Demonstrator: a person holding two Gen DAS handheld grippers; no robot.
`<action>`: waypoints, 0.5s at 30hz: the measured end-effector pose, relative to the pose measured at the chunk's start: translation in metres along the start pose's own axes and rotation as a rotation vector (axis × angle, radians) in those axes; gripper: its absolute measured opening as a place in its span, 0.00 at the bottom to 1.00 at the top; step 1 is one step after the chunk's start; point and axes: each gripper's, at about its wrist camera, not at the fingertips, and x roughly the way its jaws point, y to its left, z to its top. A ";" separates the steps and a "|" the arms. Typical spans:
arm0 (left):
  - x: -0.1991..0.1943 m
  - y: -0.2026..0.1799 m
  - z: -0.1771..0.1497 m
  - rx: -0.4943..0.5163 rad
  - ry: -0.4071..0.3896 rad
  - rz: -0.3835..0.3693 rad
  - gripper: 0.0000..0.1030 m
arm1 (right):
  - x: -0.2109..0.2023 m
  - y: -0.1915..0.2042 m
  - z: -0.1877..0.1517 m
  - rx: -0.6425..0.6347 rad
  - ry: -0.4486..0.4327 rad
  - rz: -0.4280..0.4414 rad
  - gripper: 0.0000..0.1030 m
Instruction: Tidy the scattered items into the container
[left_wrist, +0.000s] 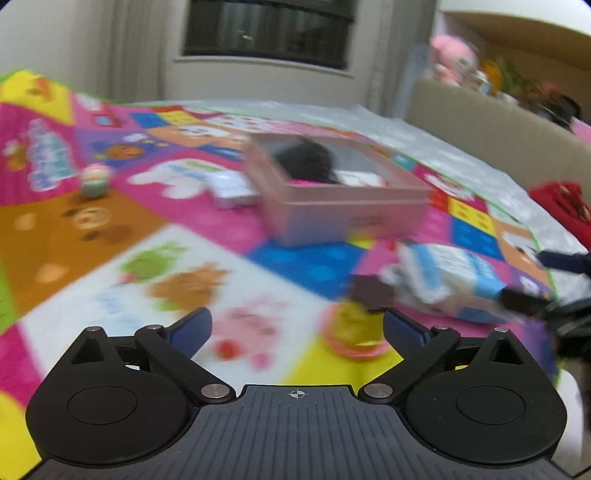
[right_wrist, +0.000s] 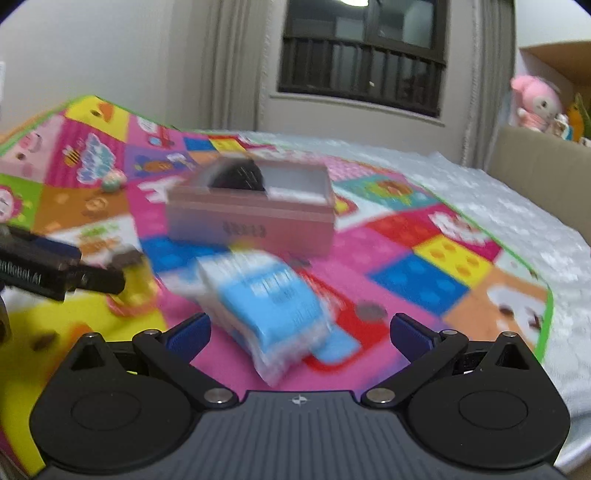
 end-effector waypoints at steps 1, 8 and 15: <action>-0.002 0.009 0.000 -0.019 -0.010 0.024 0.99 | -0.002 0.004 0.010 -0.008 -0.012 0.019 1.00; -0.006 0.076 0.034 -0.142 -0.077 0.217 1.00 | -0.004 0.061 0.061 -0.057 -0.098 0.131 1.00; 0.057 0.134 0.116 -0.203 -0.101 0.339 0.99 | -0.002 0.118 0.070 -0.051 -0.129 0.347 1.00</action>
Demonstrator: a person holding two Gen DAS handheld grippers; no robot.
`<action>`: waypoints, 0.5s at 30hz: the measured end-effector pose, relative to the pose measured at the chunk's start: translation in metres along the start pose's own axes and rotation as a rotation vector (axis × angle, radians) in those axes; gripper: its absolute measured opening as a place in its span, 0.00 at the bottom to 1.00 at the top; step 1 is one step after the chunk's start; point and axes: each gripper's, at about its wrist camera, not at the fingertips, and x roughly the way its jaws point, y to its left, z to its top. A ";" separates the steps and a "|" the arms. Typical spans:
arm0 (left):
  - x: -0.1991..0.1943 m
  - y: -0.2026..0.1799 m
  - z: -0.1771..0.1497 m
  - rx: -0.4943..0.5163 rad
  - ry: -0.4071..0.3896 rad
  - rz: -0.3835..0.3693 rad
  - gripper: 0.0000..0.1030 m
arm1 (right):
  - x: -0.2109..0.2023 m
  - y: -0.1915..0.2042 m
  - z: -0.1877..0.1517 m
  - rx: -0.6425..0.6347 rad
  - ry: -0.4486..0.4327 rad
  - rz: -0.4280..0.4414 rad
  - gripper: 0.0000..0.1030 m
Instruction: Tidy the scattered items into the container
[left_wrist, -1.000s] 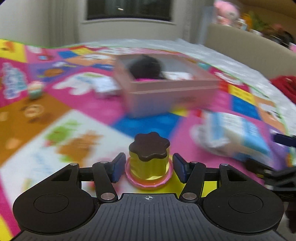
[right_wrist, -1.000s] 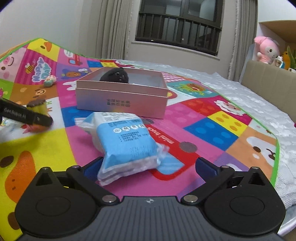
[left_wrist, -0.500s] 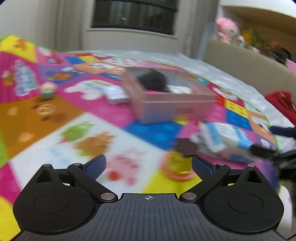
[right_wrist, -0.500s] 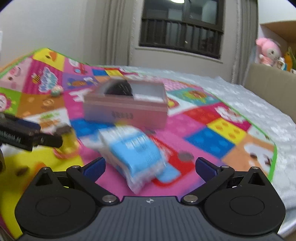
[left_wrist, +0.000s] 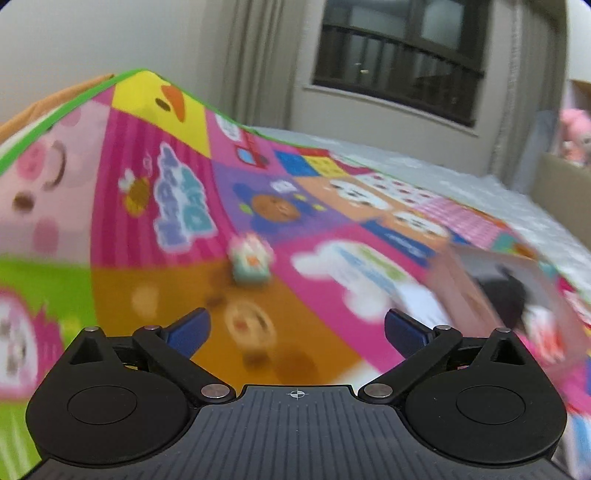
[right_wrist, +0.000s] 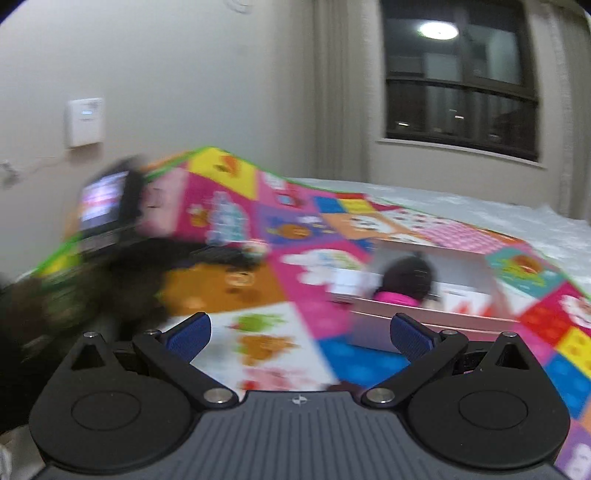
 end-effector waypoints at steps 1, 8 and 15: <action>0.016 0.000 0.008 0.002 0.000 0.041 0.99 | -0.001 0.000 0.002 0.005 -0.012 0.014 1.00; 0.135 -0.003 0.031 0.091 0.106 0.216 0.70 | 0.000 -0.031 -0.004 0.081 0.008 -0.043 1.00; 0.139 0.001 0.028 0.084 0.127 0.177 0.52 | 0.009 -0.056 -0.022 0.139 0.064 -0.102 1.00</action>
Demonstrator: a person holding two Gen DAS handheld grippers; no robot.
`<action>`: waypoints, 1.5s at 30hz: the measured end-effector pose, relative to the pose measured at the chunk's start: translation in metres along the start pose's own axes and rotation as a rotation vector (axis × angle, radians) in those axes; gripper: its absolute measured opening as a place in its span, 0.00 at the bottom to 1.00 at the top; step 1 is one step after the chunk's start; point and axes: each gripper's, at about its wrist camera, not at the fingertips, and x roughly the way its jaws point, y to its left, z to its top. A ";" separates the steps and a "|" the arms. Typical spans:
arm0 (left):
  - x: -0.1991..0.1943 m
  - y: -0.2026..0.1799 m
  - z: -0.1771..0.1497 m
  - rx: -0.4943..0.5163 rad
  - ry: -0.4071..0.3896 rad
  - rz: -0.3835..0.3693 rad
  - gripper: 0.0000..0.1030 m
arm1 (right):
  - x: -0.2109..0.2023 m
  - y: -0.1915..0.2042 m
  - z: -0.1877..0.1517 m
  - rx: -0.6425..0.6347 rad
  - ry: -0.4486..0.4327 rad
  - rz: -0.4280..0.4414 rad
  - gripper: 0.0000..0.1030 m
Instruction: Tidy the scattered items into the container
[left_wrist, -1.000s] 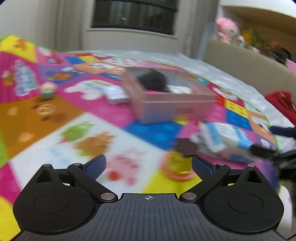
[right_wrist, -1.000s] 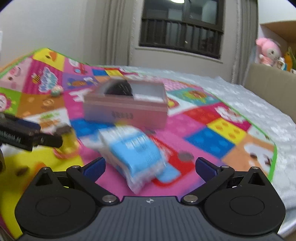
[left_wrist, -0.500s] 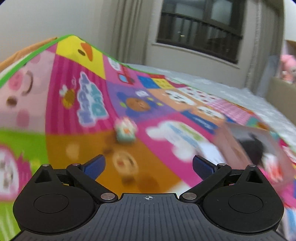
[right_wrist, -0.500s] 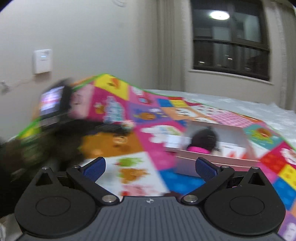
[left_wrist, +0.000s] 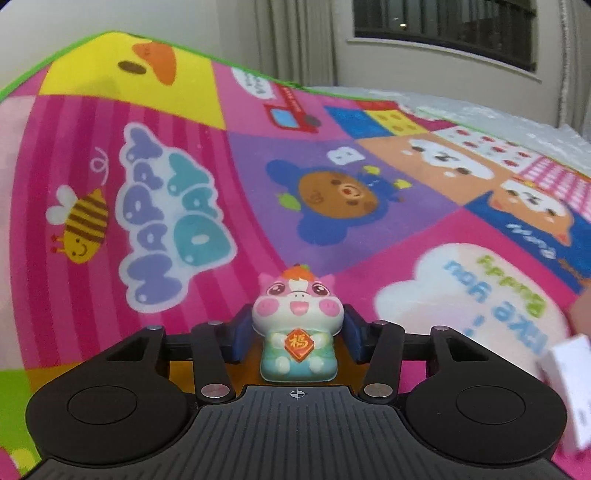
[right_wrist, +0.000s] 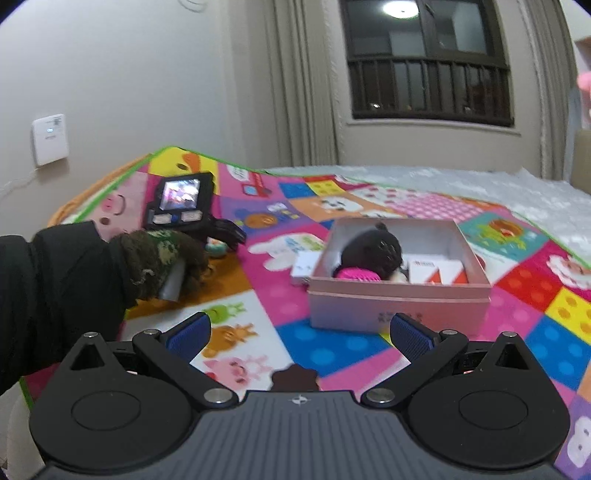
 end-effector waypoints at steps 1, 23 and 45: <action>-0.010 -0.001 -0.003 0.004 -0.009 -0.021 0.52 | 0.002 -0.001 -0.001 0.002 0.005 -0.010 1.00; -0.216 -0.027 -0.203 0.107 -0.108 -0.449 0.91 | 0.068 0.038 0.110 -0.061 0.198 0.114 0.79; -0.207 -0.012 -0.222 0.027 -0.198 -0.509 1.00 | 0.357 0.076 0.118 -0.559 0.600 -0.399 0.27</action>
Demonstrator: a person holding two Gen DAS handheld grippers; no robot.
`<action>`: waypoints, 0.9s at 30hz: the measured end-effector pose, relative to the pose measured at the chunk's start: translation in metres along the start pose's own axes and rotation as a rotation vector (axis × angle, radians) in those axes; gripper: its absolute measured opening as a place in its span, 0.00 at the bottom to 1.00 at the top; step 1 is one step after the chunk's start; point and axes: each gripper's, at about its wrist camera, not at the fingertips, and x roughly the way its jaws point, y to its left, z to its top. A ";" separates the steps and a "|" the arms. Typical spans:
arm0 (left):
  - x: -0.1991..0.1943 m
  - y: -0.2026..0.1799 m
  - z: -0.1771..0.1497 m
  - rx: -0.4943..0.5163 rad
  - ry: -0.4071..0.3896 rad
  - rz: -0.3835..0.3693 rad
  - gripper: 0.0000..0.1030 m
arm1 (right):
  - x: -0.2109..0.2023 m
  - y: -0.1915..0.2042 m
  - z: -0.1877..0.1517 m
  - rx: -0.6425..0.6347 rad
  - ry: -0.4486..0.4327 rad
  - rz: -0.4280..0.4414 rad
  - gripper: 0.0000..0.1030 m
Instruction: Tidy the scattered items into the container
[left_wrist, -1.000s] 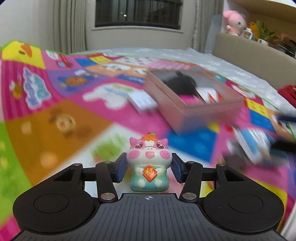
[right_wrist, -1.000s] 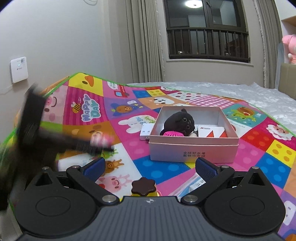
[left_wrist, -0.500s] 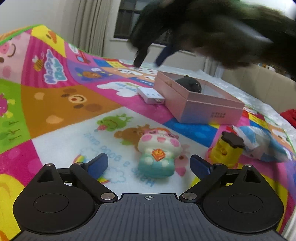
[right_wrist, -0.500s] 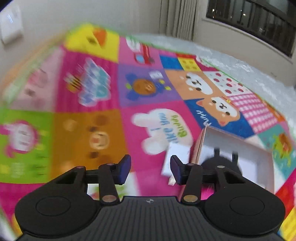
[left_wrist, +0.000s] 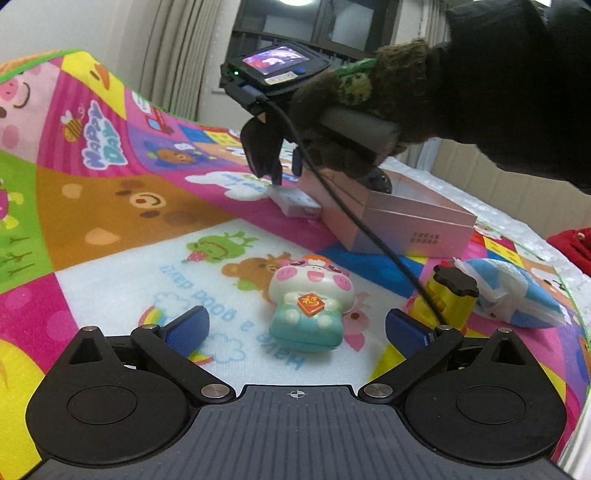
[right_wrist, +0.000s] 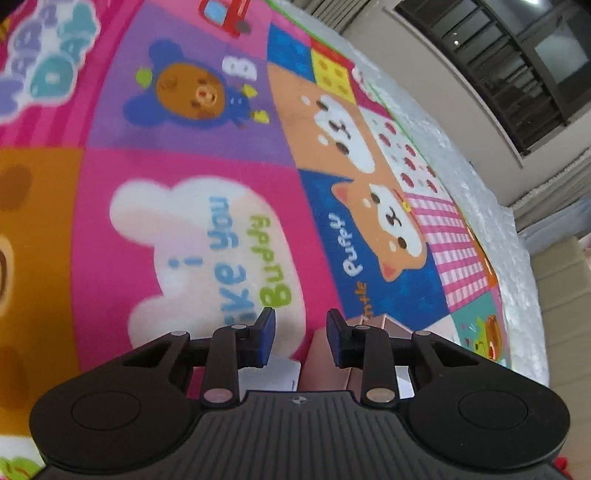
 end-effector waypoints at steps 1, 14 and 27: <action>0.000 0.000 0.000 0.000 0.000 0.000 1.00 | -0.002 0.002 -0.004 -0.010 0.014 0.018 0.27; 0.001 -0.001 -0.001 0.006 -0.002 0.005 1.00 | -0.107 -0.009 -0.075 -0.023 -0.077 0.387 0.60; 0.001 -0.003 -0.002 0.023 -0.003 0.017 1.00 | -0.072 0.018 -0.097 -0.098 -0.026 0.294 0.60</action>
